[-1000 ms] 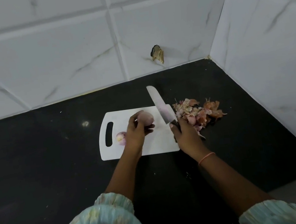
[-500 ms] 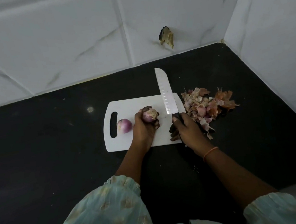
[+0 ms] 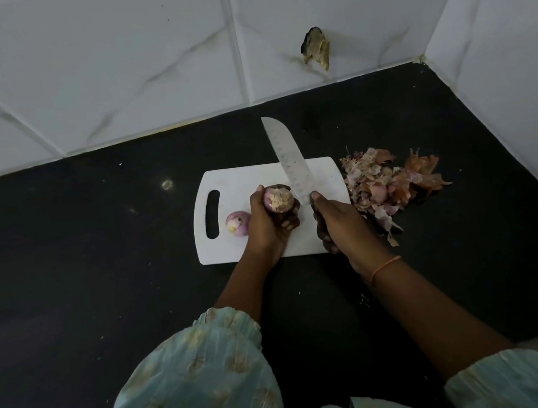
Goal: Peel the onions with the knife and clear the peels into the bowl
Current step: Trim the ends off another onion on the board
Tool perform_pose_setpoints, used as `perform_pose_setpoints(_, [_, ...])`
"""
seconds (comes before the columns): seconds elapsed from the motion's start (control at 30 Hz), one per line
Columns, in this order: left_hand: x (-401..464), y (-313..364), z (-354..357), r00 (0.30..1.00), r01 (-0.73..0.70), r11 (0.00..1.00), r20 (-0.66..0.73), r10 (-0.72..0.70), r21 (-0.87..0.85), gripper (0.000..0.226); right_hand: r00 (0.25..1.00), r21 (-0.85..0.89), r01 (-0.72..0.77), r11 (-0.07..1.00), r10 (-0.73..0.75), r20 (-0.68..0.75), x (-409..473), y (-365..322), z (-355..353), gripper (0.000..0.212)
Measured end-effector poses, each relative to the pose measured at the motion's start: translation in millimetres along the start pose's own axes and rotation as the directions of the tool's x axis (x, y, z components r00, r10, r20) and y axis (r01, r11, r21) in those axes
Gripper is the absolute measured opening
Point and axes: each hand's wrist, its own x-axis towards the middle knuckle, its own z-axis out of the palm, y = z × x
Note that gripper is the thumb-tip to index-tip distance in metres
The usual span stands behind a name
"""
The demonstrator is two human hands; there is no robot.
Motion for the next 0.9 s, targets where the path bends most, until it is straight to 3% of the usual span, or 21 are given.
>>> perform_pose_setpoints(0.23, [1.9,-5.5,-2.1,1.000,-0.021,0.998,-0.002,0.021,0.055,0.053,1.000,-0.056,0.011,0.998,-0.011,0.005,3.8,-0.1,2.7,0.041])
perform_pose_setpoints(0.33, [2.1,-12.1,-6.9,0.988,-0.155,0.971,0.008,0.157,0.181,0.040,0.989,-0.174,0.065,0.983,-0.087,-0.120,7.4,6.0,-0.9,0.040])
perform_pose_setpoints(0.47, [0.0,-19.7,-8.1,0.920,-0.371,0.790,0.081,0.382,0.489,0.053,0.923,-0.414,0.214,0.885,-0.321,-0.210,0.1,17.6,-12.3,0.030])
perform_pose_setpoints(0.6, [-1.3,-27.8,-1.8,0.880,-0.430,0.682,0.105,0.463,0.591,0.057,0.852,-0.587,0.282,0.759,-0.479,-0.210,-14.6,27.9,-23.4,0.023])
perform_pose_setpoints(0.83, [-3.6,-37.5,3.1,0.836,-0.362,0.430,0.084,0.543,0.827,0.053,0.872,-0.666,0.261,0.699,-0.467,-0.149,-23.1,35.7,-21.9,0.021])
perform_pose_setpoints(0.9, [-3.0,-31.7,-1.3,0.844,-0.365,0.404,0.115,0.524,0.839,0.054,0.880,-0.692,0.247,0.678,-0.456,-0.134,-24.7,33.6,-22.0,0.021])
